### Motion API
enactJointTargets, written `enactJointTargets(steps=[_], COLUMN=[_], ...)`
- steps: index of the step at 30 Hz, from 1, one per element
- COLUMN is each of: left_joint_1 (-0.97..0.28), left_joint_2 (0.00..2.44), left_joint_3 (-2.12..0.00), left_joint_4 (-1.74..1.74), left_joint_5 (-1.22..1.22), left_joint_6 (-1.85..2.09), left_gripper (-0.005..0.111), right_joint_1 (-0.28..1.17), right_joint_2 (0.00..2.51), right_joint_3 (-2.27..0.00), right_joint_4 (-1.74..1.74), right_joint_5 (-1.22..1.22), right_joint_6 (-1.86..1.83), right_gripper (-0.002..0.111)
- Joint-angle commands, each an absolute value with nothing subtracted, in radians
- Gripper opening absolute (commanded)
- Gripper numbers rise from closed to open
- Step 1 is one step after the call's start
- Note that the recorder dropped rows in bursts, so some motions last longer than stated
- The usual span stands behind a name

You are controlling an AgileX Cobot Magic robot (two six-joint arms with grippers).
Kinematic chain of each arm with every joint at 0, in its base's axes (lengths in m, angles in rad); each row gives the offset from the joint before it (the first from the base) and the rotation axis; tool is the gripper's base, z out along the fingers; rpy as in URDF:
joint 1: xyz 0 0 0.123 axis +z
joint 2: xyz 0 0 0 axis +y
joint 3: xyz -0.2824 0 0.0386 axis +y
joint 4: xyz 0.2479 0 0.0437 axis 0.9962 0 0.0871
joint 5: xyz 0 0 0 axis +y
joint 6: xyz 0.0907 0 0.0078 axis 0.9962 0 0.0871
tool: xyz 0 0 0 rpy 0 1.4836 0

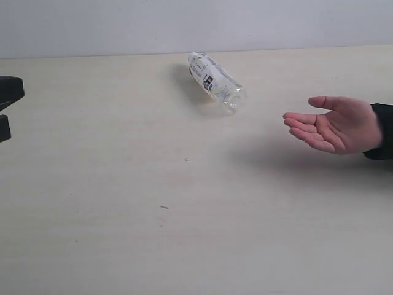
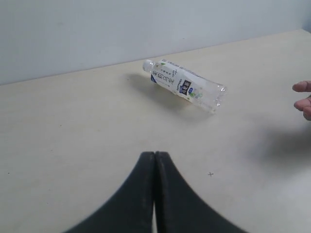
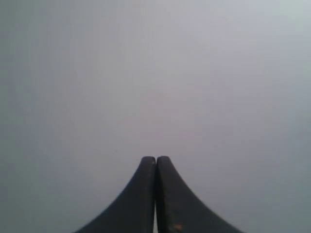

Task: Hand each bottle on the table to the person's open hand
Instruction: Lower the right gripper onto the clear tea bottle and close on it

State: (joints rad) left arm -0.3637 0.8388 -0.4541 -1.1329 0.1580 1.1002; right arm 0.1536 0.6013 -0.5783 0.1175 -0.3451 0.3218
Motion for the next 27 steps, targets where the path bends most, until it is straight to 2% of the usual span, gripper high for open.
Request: enactJointTargets(steps=[1, 6, 9, 10, 14, 17, 19, 21, 23, 24, 25, 27], left_joint_1=[-0.368, -0.368, -0.368, -0.368, -0.368, -0.368, -0.368, -0.368, -0.368, -0.368, -0.368, -0.368], left_joint_2=[0.834, 0.834, 0.834, 0.834, 0.834, 0.834, 0.834, 0.834, 0.834, 0.834, 0.834, 0.834], left_joint_3=[-0.450, -0.450, -0.450, -0.450, -0.450, -0.450, -0.450, -0.450, -0.450, -0.450, -0.450, -0.450], left_joint_4=[-1.128, -1.128, -1.128, -1.128, -1.128, -1.128, -1.128, -1.128, -1.128, -1.128, -1.128, -1.128], left_joint_5=[0.161, 0.161, 0.161, 0.161, 0.161, 0.161, 0.161, 0.161, 0.160, 0.160, 0.160, 0.160], left_joint_6=[1.103, 1.103, 1.103, 1.103, 1.103, 1.103, 1.103, 1.103, 1.104, 1.104, 1.104, 1.104], left_gripper=[0.000, 0.000, 0.000, 0.000, 0.000, 0.000, 0.000, 0.000, 0.000, 0.000, 0.000, 0.000], right_joint_1=[0.157, 0.160, 0.189, 0.226, 0.380, 0.448, 0.475, 0.478, 0.478, 0.478, 0.478, 0.478], right_joint_2=[1.035, 1.489, 1.703, 1.833, 2.120, 2.253, 2.336, 2.384, 2.412, 2.426, 2.437, 2.451], right_joint_3=[-0.986, -1.451, -1.687, -1.831, -2.142, -2.257, -2.308, -2.322, -2.322, -2.322, -2.322, -2.322], right_joint_4=[0.096, 0.103, 0.105, 0.105, 0.042, 0.035, 0.063, 0.143, 0.169, 0.169, 0.169, 0.174], right_joint_5=[0.070, 0.571, 0.837, 0.971, 1.131, 1.137, 1.139, 1.149, 1.146, 1.145, 1.143, 1.134], right_joint_6=[0.198, 0.080, 0.000, -0.041, -0.163, -0.221, -0.275, -0.340, -0.373, -0.373, -0.373, -0.373], right_gripper=[0.000, 0.000, 0.000, 0.000, 0.000, 0.000, 0.005, 0.020, 0.048, 0.069, 0.083, 0.097])
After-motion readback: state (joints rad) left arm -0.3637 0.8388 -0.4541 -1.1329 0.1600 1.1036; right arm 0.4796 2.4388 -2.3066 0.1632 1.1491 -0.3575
